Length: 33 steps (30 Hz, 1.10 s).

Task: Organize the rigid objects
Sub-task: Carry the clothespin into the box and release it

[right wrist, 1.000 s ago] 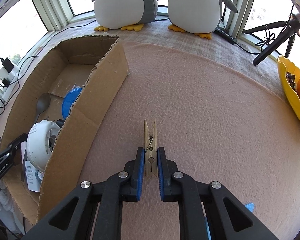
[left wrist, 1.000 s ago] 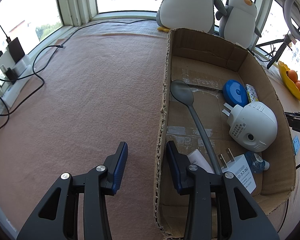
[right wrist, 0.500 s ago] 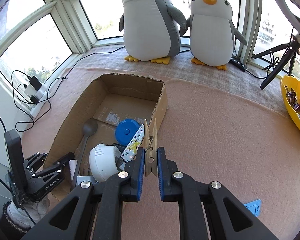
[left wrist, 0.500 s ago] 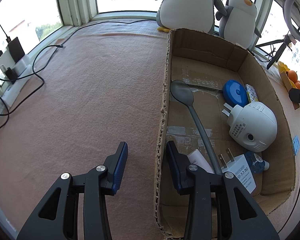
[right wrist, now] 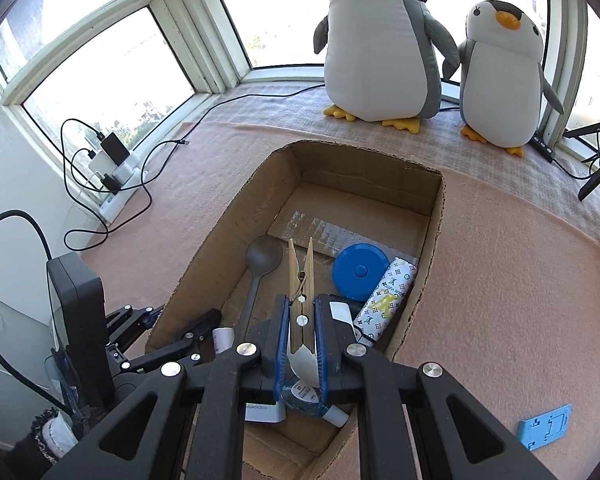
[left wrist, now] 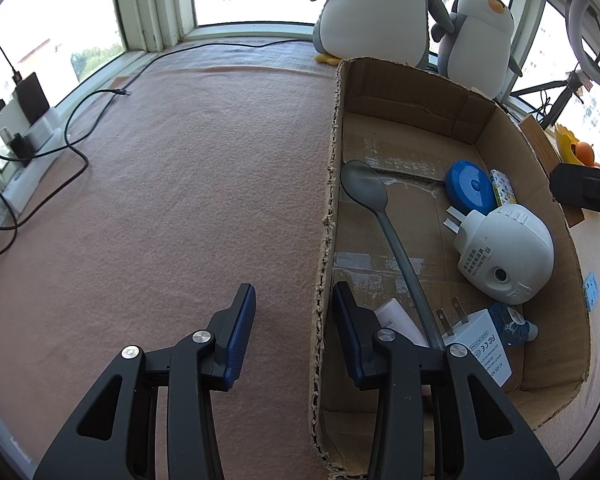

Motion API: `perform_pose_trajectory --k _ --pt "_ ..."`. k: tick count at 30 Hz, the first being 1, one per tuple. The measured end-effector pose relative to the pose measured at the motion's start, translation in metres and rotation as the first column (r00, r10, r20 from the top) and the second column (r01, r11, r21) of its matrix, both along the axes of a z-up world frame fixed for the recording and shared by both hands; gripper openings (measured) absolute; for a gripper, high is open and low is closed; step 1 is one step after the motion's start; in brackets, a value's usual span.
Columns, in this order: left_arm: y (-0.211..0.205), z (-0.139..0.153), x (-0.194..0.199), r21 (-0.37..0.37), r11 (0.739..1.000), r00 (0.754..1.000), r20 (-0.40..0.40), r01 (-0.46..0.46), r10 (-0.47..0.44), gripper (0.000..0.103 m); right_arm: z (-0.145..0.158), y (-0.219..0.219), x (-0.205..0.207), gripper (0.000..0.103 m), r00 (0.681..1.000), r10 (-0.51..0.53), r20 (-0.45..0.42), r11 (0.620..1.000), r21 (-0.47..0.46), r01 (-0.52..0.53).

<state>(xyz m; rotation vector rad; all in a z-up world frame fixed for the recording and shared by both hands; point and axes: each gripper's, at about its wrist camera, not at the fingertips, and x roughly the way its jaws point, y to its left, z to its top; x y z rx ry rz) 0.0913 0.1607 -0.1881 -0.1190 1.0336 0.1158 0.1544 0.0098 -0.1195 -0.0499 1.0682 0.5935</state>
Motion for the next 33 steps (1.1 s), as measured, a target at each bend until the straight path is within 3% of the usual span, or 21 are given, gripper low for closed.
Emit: perform_pose_trajectory --k 29,33 --pt "0.0 0.0 -0.001 -0.003 1.0 1.0 0.002 -0.002 0.002 0.038 -0.025 0.038 0.0 0.012 0.998 0.053 -0.018 0.998 -0.045 -0.054" --pt "0.0 0.0 -0.001 -0.003 1.0 1.0 0.002 -0.002 0.002 0.038 -0.025 0.038 0.0 0.018 0.999 0.05 -0.012 0.997 -0.051 -0.051"
